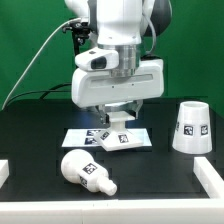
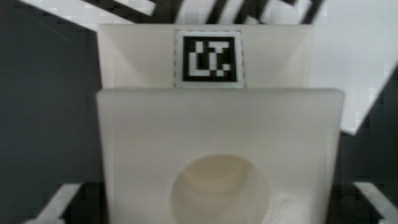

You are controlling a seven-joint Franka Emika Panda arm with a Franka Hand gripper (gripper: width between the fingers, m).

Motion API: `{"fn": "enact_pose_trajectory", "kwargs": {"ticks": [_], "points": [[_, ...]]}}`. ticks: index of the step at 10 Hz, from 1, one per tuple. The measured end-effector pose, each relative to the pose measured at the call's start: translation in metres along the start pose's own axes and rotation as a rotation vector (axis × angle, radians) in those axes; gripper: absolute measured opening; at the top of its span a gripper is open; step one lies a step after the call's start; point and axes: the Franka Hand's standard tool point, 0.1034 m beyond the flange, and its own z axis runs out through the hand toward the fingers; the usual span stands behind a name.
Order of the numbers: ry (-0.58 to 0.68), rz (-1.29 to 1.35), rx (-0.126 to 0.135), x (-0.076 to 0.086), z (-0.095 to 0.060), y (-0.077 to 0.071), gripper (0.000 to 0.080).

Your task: Assemble lamp

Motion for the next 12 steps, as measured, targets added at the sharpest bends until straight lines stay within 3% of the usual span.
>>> {"fn": "enact_pose_trajectory", "kwargs": {"ticks": [2,4,5,11,12], "points": [[0.029,0.062,0.015,0.042,-0.012,-0.004,0.0531],[0.000,0.133,0.052,0.088,-0.030,0.001,0.0531],[-0.017,0.146,0.058,0.102,-0.036,-0.006,0.0531],[-0.014,0.127,0.059,0.101,-0.031,-0.006,0.0531],[-0.020,0.128,0.064,0.110,-0.027,-0.006,0.0531]]}}
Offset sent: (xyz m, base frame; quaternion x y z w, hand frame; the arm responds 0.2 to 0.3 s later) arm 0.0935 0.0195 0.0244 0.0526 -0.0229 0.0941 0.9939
